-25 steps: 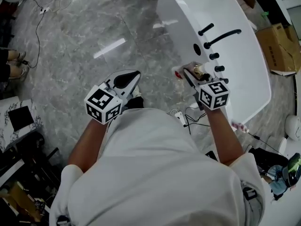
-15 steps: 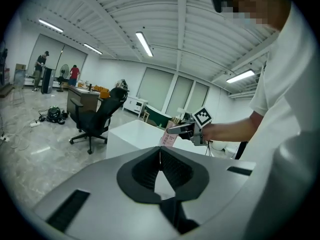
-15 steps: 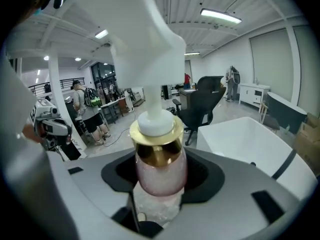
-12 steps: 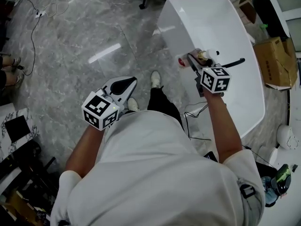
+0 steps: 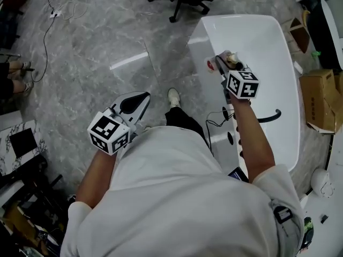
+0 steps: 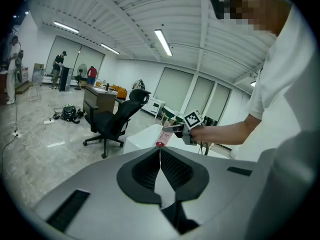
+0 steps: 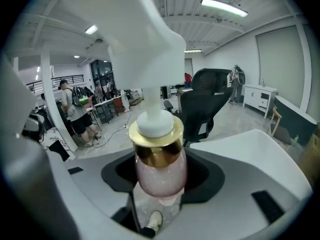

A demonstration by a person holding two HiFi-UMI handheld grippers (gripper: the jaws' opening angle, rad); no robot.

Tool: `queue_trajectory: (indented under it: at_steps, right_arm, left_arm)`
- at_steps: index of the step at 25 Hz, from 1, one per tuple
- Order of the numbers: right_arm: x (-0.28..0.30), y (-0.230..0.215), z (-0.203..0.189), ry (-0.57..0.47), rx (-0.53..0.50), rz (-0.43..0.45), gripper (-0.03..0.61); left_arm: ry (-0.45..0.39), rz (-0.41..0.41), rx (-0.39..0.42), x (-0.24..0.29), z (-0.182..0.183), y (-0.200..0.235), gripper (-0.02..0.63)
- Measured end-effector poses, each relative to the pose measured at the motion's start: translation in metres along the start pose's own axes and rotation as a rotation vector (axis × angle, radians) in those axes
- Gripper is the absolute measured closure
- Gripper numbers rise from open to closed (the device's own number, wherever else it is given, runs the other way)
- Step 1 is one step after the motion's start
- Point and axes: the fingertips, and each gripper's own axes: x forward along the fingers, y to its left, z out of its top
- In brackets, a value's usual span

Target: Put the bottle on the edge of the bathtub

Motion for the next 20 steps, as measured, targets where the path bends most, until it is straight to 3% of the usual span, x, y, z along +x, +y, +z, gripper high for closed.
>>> queue_trajectory:
  at_steps: [7,20]
  right_arm:
    - [0.092,-0.075,0.036,-0.004,0.021,-0.046,0.354]
    - [0.228,-0.169,0.054,0.023,0.030,-0.131,0.354]
  left_arm:
    - [0.020,0.046,-0.019,0.053,0.038,0.027,0.595]
    - [0.057,0.162,-0.118,0.090,0.050,0.072,0.595]
